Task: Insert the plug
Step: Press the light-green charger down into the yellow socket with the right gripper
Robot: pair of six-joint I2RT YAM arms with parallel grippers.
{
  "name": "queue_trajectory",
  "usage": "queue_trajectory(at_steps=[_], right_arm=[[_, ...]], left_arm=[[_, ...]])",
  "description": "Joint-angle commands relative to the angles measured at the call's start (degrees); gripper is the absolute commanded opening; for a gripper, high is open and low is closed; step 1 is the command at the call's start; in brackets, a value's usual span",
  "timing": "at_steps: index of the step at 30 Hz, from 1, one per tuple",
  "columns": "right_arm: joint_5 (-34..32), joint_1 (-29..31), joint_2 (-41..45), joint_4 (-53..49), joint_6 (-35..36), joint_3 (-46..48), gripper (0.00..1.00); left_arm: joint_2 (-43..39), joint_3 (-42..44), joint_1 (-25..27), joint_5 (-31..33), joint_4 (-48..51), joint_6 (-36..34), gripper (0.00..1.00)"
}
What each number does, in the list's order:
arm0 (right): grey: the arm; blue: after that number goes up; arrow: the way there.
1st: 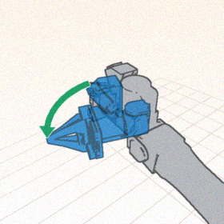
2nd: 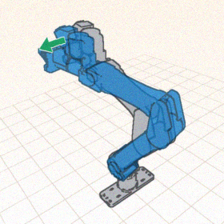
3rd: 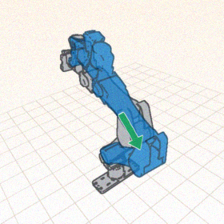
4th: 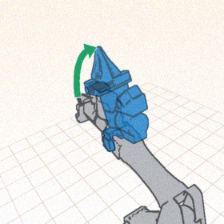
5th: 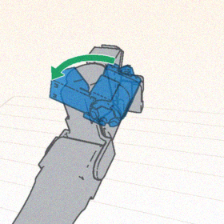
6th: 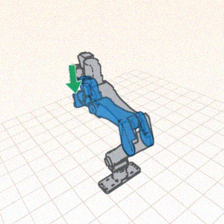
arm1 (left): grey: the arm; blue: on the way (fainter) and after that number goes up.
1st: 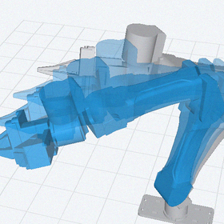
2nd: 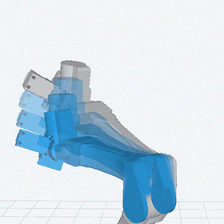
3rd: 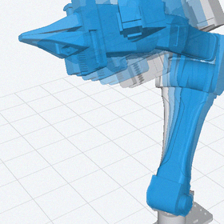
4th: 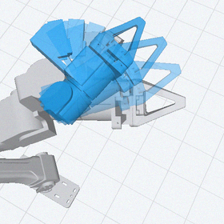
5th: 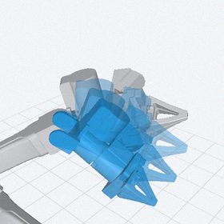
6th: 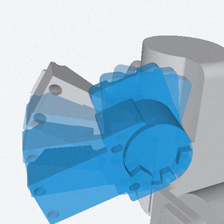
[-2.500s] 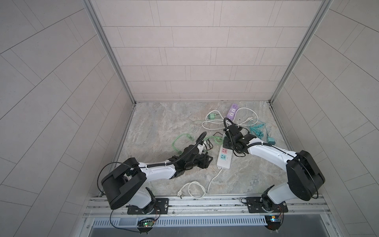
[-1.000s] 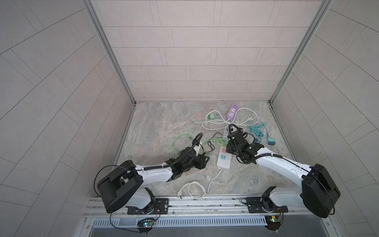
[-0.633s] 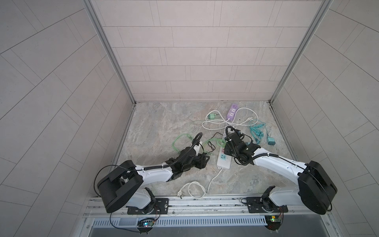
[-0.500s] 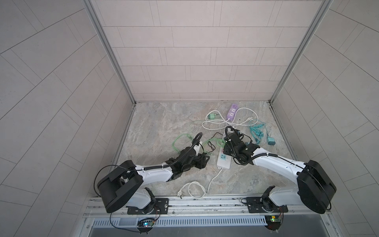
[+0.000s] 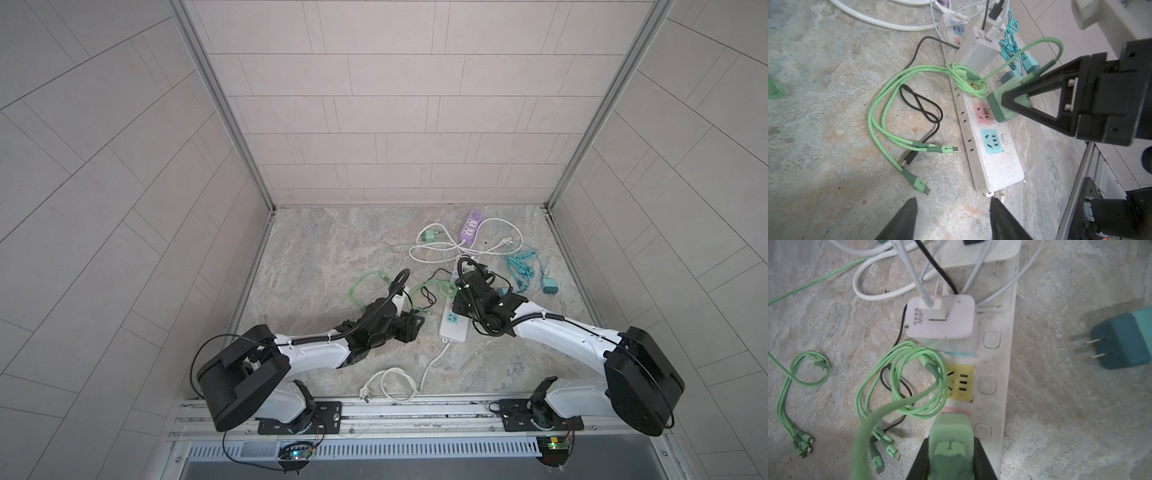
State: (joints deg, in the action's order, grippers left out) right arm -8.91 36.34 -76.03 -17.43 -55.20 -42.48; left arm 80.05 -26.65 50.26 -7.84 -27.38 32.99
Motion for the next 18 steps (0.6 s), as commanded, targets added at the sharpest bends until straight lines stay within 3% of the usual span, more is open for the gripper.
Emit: queue_trajectory(at_steps=[1,18], right_arm=[[-1.52,0.21,0.54,-3.34,-1.36,1.13,0.0],[-0.86,0.44,-1.84,-4.0,-4.48,1.74,0.0]], left_arm=[[-0.23,0.9,-0.18,0.23,-1.36,0.23,0.61],[-1.67,0.81,-0.15,0.92,0.6,0.23,0.61]])
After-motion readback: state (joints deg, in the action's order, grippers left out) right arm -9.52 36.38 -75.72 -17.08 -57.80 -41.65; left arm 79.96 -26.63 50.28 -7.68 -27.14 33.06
